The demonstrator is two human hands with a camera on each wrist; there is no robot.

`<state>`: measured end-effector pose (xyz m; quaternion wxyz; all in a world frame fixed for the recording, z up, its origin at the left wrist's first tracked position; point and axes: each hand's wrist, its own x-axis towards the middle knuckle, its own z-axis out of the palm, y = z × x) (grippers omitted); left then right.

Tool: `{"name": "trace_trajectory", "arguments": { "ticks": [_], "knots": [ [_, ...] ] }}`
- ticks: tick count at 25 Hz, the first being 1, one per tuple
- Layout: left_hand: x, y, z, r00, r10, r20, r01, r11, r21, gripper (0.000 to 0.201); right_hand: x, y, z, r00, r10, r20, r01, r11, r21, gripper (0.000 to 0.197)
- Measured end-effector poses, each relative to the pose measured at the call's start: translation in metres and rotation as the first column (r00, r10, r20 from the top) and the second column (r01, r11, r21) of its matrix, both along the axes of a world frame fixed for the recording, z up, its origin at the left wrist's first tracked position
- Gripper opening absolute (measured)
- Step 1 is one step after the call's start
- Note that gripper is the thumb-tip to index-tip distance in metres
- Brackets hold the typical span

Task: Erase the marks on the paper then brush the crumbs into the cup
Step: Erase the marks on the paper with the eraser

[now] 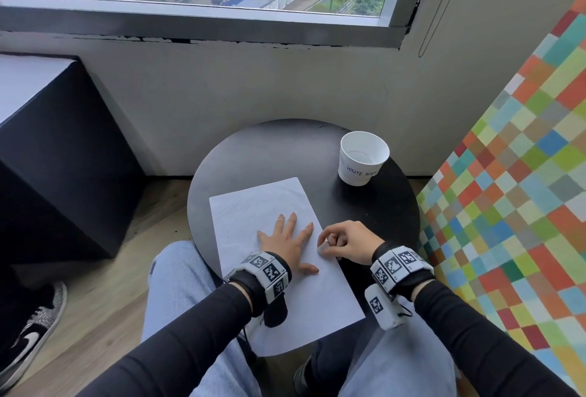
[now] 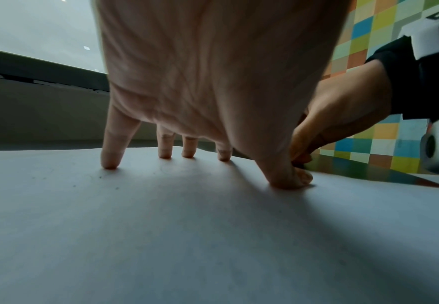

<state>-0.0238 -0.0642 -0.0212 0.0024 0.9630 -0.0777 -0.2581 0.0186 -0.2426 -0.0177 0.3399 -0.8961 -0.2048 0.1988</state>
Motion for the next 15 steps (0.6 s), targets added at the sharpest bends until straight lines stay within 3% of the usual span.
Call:
{"name": "trace_trajectory", "arguments": {
  "ticks": [4, 8, 12, 15],
  "knots": [
    [0.0, 0.0, 0.0, 1.0, 0.003, 0.008, -0.002, 1.0, -0.013, 0.097, -0.001, 0.005, -0.002, 0.981, -0.11, 0.16, 0.114, 0.993, -0.012, 0.007],
    [-0.001, 0.0, 0.001, 1.0, 0.004, -0.008, -0.004, 1.0, 0.001, 0.098, -0.001, 0.001, 0.003, 1.0, 0.001, -0.006, -0.001, 1.0, -0.015, 0.008],
    [-0.002, 0.0, 0.001, 1.0, -0.014, 0.003, 0.014, 1.0, 0.013, 0.1, 0.0, 0.004, -0.001, 0.966, -0.236, 0.11, 0.231, 0.971, 0.055, 0.007],
    [-0.01, 0.002, 0.0, 0.999, -0.046, 0.005, 0.046, 0.998, 0.04, 0.111, 0.0, -0.006, 0.004, 0.945, -0.326, 0.031, 0.321, 0.941, 0.105, 0.008]
  ]
}}
